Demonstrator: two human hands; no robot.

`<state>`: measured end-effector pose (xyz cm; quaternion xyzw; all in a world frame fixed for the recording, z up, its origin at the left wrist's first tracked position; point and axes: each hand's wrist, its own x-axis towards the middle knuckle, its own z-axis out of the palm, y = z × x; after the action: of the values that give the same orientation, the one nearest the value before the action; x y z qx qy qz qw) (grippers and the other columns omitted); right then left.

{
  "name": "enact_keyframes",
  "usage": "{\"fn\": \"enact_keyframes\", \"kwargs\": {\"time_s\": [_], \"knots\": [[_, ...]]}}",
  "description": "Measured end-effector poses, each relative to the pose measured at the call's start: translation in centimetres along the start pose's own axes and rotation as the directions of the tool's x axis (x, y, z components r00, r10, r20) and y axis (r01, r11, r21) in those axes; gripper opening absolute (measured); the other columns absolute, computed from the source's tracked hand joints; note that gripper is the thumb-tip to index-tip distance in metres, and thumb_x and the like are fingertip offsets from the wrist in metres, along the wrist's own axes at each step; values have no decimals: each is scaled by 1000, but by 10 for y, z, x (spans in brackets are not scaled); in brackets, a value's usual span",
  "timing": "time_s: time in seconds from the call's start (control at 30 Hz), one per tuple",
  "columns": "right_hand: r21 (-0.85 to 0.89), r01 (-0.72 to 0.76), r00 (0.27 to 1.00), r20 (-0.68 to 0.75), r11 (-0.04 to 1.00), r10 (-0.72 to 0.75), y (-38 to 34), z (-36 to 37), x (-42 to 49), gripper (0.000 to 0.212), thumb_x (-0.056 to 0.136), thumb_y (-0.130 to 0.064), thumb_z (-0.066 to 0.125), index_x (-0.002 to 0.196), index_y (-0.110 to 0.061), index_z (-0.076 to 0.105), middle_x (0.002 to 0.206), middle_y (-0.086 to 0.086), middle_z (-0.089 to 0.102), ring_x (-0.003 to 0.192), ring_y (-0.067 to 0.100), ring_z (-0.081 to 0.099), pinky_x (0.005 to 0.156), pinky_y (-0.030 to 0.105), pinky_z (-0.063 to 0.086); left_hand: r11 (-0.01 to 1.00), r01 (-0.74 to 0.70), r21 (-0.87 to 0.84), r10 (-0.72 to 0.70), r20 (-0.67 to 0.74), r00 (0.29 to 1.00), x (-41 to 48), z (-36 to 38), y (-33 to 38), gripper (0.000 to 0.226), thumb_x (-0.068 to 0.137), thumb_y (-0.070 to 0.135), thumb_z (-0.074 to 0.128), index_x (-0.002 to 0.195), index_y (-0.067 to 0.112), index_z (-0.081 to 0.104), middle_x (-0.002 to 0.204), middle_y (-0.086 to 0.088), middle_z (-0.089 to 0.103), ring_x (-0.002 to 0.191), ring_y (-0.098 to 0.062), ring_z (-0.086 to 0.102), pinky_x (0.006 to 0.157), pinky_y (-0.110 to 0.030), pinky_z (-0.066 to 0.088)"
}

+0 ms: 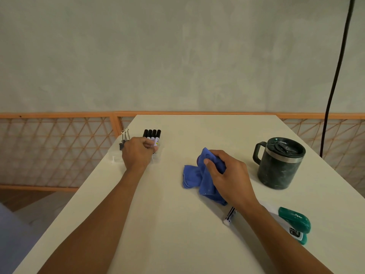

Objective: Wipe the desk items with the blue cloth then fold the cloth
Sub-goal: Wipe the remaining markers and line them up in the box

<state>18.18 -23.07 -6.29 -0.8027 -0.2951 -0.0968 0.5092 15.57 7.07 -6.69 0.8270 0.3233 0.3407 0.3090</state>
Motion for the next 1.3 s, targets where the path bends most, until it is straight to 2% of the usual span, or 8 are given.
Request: {"fn": "enact_keyframes", "kwargs": {"time_s": [0.13, 0.33, 0.47, 0.63, 0.8, 0.97, 1.2, 1.3], "knots": [[-1, -21, 1000, 0, 1000, 21, 1, -2, 3, 21, 107, -38, 61, 126, -35, 70, 105, -25, 73, 97, -1, 67, 84, 24, 55, 999, -27, -41, 26, -15, 1000, -4, -3, 2, 14, 86, 31, 91, 96, 23, 85, 79, 13, 73, 81, -11, 71, 63, -19, 41], [-54, 3, 997, 74, 999, 1, -3, -11, 5, 28, 105, -49, 60, 128, -37, 70, 111, -25, 73, 102, -4, 65, 84, 21, 53, 968, -206, -141, 214, 42, 976, -40, -7, 10, 8, 92, 38, 84, 93, 30, 82, 87, 16, 77, 80, -8, 68, 79, -31, 55], [-102, 24, 1000, -12, 994, -25, -12, -38, 14, 24, 103, -50, 64, 122, -38, 71, 111, -28, 73, 99, -16, 63, 78, 7, 50, 908, -357, -220, 405, 242, 882, -74, -14, 22, 5, 92, 39, 84, 96, 37, 82, 89, 17, 75, 79, -16, 65, 77, -32, 55], [-172, 12, 1000, 11, 985, -10, -2, -55, 20, 13, 103, -42, 67, 107, -34, 77, 94, -27, 75, 88, -6, 70, 76, 23, 61, 856, -380, -349, 504, 407, 762, -125, -28, 38, 8, 89, 42, 87, 93, 37, 82, 87, 14, 73, 76, -19, 63, 76, -33, 53], [-309, 50, 996, 84, 950, -26, 11, -52, 22, 15, 103, -42, 66, 110, -35, 76, 92, -22, 75, 82, -2, 71, 77, 34, 63, 803, -500, -325, 596, 475, 648, -170, -21, 62, 37, 78, 76, 81, 91, 41, 79, 85, 23, 72, 84, -9, 66, 72, -20, 50], [-384, 92, 992, 114, 919, -51, 21, -54, 23, 15, 104, -39, 64, 113, -34, 75, 97, -19, 76, 80, -2, 70, 77, 31, 61, 731, -638, -244, 675, 398, 621, -191, -6, 70, 66, 61, 99, 70, 85, 38, 74, 78, 24, 66, 89, -2, 65, 70, -14, 46], [-444, 171, 985, 106, 879, -138, 28, -53, 23, 13, 103, -34, 63, 112, -32, 73, 100, -18, 76, 79, 2, 69, 74, 39, 60, 728, -649, -220, 678, 372, 634, -183, -2, 61, 31, 80, 71, 75, 84, 40, 76, 78, 23, 68, 83, 1, 62, 66, -17, 47], [-437, 182, 981, 17, 881, -194, 27, -55, 23, 14, 104, -34, 63, 113, -33, 74, 101, -19, 75, 78, 2, 68, 71, 38, 60, 725, -651, -225, 685, 333, 648, -171, -11, 60, 16, 84, 58, 79, 87, 42, 78, 78, 22, 66, 76, 1, 57, 63, -16, 42]]}}
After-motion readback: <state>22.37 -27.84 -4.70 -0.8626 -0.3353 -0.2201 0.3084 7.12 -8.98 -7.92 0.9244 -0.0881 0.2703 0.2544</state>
